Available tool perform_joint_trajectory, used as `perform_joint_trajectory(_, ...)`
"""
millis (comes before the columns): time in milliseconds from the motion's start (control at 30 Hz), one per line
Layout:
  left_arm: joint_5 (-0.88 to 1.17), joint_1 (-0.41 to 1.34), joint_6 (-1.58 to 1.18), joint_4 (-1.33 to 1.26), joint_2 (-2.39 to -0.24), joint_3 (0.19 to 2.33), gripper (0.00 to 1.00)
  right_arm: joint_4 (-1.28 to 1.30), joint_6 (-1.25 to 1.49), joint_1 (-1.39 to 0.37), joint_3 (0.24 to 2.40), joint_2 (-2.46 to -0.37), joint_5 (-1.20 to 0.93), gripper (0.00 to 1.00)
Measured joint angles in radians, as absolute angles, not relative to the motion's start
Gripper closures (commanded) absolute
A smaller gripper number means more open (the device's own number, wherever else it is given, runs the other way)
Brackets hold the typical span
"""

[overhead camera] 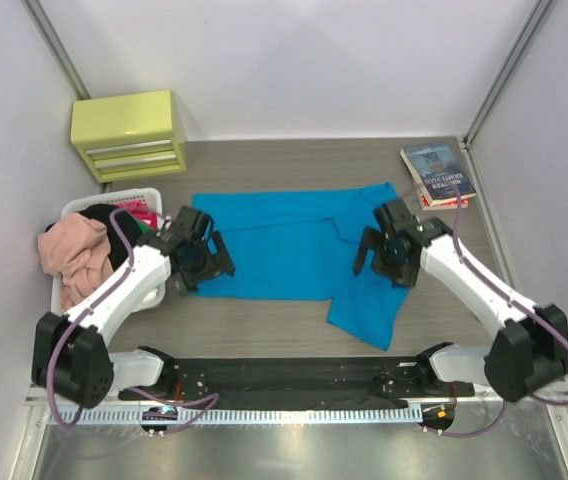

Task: Fold and stack the t-shirts
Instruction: Grap the side of the flattened tshirt closest away from the robot with both arms

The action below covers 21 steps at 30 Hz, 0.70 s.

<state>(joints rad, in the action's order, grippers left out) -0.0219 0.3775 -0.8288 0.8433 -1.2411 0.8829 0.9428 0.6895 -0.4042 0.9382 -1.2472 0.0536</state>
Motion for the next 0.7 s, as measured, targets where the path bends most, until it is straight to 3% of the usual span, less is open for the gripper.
perform_joint_trajectory(233, -0.028, 0.338, -0.715, 0.733, -1.756, 1.562, 0.04, 0.759, 0.601, -0.377, 1.501, -1.673, 0.223, 0.00)
perform_joint_trajectory(367, -0.032, 0.282, -0.683, 0.721, -2.010, 1.826, 0.05, 0.628, 0.573, -0.298, 1.657, -1.896, 0.199, 0.00)
perform_joint_trajectory(533, -0.033, 0.205, -0.677, 0.710, -2.180, 1.884, 0.05, 0.563, 0.554, -0.221, 1.742, -2.125, 0.160, 0.00)
perform_joint_trajectory(700, -0.034, 0.178, -0.677, 0.704, -2.221, 1.877, 0.05, 0.542, 0.539, -0.223, 1.731, -2.206, 0.149, 0.00)
